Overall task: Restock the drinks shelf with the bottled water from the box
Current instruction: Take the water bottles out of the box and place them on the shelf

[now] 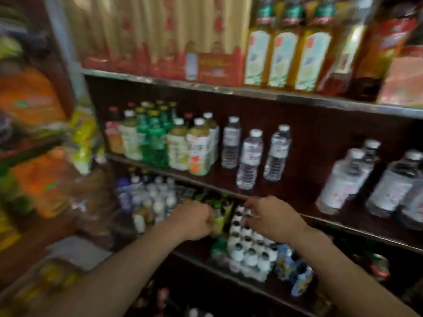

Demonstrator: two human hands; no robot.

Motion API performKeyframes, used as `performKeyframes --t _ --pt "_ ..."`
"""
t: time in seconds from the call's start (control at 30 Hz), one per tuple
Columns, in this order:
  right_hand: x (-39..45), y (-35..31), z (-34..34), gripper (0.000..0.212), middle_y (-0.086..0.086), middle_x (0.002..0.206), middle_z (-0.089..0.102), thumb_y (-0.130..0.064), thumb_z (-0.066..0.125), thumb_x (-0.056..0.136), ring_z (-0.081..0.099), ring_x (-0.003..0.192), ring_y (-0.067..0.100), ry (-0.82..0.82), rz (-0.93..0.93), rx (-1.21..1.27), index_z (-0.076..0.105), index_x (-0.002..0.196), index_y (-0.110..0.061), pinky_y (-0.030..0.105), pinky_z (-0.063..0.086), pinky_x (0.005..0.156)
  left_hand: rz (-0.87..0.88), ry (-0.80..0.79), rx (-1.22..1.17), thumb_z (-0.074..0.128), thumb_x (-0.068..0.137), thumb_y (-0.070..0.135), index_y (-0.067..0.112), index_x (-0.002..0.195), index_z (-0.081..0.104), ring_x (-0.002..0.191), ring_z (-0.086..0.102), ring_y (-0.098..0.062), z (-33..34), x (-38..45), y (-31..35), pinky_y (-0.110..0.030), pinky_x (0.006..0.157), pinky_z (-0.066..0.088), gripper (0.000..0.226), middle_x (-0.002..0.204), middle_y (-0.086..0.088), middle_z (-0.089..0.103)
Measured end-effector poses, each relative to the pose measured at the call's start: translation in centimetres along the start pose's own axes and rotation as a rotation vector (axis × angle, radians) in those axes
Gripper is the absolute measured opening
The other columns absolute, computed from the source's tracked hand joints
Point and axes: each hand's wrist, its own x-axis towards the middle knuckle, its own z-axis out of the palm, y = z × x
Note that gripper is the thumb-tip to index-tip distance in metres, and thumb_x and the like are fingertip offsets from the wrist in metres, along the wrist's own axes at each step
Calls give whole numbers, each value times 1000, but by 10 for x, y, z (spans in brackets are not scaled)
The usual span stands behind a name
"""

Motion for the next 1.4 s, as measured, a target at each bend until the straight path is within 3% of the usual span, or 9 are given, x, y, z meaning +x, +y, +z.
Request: performKeyframes --t 0.13,0.3,0.37,0.6,0.8,1.07,1.17,1.23,1.4 --pt "26 -131 61 43 9 116 60 -47 57 90 58 108 29 -238 -276 -23 56 121 -17 37 51 83 -179 -131 -67 51 89 41 20 112 63 106 60 -26 49 -106 -112 -34 89 49 34 112 -6 65" --pt "27 -291 153 36 6 114 56 -40 54 94 59 100 24 -585 -526 -54 52 123 -19 37 51 79 -677 -245 -207 51 78 58 30 106 63 91 65 -16 172 -246 -255 -34 83 53 40 100 8 66" --pt "25 -345 188 35 2 112 55 -39 53 95 58 94 20 -672 -598 -83 51 125 -20 34 49 74 -775 -256 -304 49 76 61 31 110 62 97 64 -17 180 -300 -270 -33 82 52 47 104 9 65" --pt "19 -472 290 40 2 127 55 -37 50 97 59 103 21 -825 -764 -168 47 133 -19 38 54 85 -948 -337 -504 48 94 36 15 128 55 119 52 -27 239 -390 -302 -35 104 39 40 128 -7 56" --pt "24 -511 411 21 -1 98 61 -36 56 93 61 85 20 -872 -872 -194 57 106 -19 36 54 73 -1042 -346 -715 50 96 29 16 124 56 115 52 -20 329 -400 -325 -27 93 40 32 121 4 55" --pt "35 -501 599 18 0 78 56 -28 52 97 57 72 18 -1091 -800 -248 55 85 -15 32 47 62 -1287 -357 -985 48 96 30 13 120 59 115 55 -25 498 -378 -356 -31 92 43 32 126 -8 58" --pt "37 -487 658 15 5 101 61 -25 54 96 60 93 22 -1171 -720 -225 60 104 -14 32 48 75 -1388 -312 -1017 52 95 28 16 117 57 112 56 -23 558 -363 -362 -32 89 44 26 123 -7 59" --pt "36 -478 693 31 6 118 61 -27 59 93 59 106 24 -1175 -631 -182 57 121 -13 32 48 85 -1392 -298 -1023 55 93 26 18 125 53 116 55 -24 594 -351 -366 -34 96 46 33 125 -6 58" --pt "25 -457 777 50 4 126 58 -27 70 83 55 116 23 -1235 -409 -80 51 128 -17 39 45 99 -1326 -261 -979 46 98 26 17 128 52 116 54 -25 662 -328 -396 -39 100 45 33 129 -7 57"
